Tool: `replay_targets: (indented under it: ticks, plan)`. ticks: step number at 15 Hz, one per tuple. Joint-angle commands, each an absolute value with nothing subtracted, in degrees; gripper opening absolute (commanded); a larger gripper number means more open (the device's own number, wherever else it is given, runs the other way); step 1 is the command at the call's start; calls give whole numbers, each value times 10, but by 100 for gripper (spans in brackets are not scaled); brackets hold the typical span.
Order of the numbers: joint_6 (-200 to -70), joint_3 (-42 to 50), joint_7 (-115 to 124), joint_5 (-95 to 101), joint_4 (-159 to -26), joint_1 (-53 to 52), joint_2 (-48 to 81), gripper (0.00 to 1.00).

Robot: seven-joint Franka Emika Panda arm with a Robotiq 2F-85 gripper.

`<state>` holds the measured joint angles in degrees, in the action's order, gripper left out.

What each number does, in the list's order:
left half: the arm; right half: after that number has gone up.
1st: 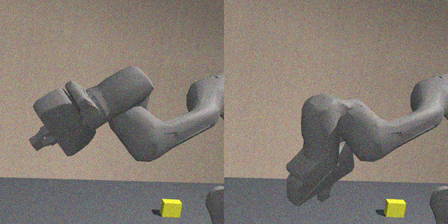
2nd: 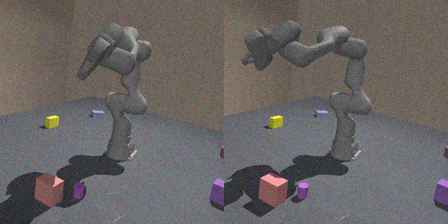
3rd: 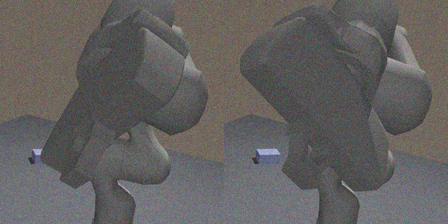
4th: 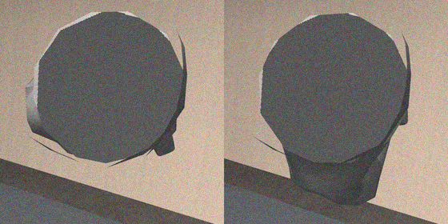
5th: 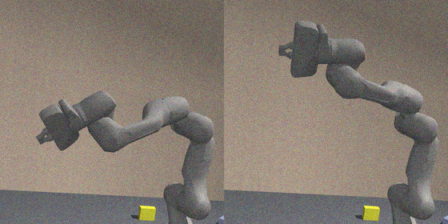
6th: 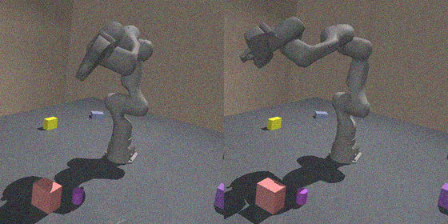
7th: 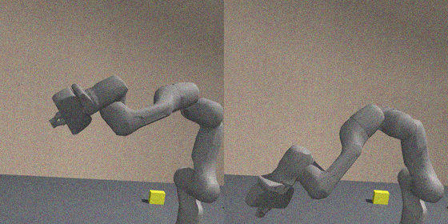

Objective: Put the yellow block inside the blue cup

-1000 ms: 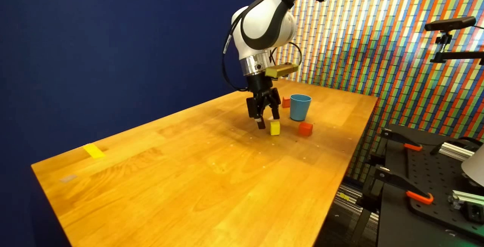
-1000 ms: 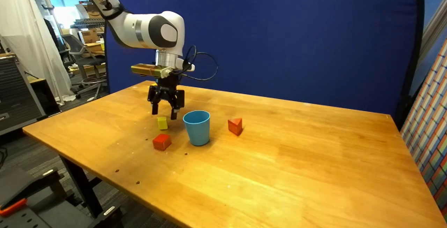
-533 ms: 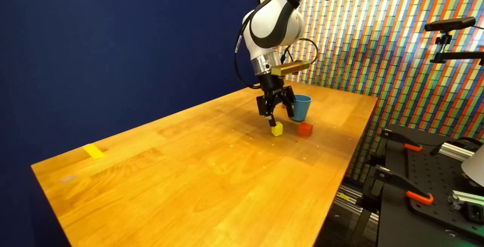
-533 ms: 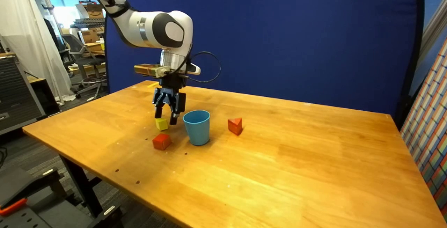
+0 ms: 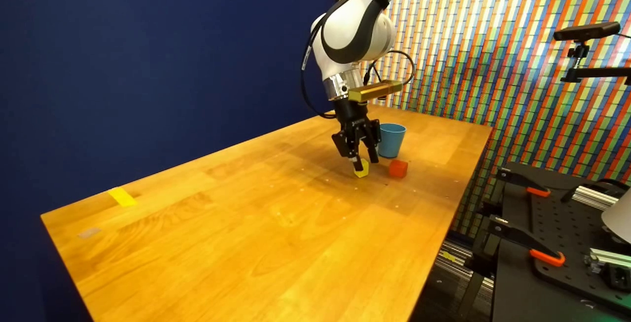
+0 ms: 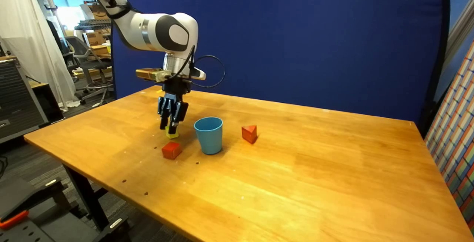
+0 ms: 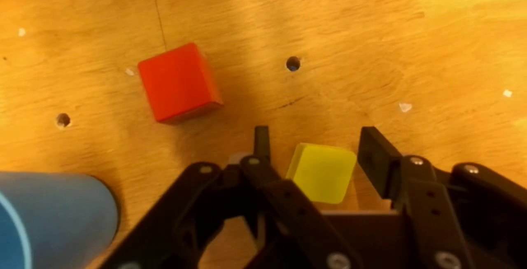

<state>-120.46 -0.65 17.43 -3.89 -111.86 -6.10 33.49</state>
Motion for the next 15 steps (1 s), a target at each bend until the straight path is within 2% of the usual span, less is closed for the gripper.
replay_targets:
  ticks: [1,3,5,10,15]
  plan:
    - [-1191,2,200,-40,-1127,-67,320,26]
    - [-1189,6,203,-38,-1127,-64,318,11]
    - [-1182,11,199,-34,-1124,-60,314,15]
    - [-1140,57,251,17,-1156,-63,215,15]
    - [-1120,66,265,25,-1190,-36,121,15]
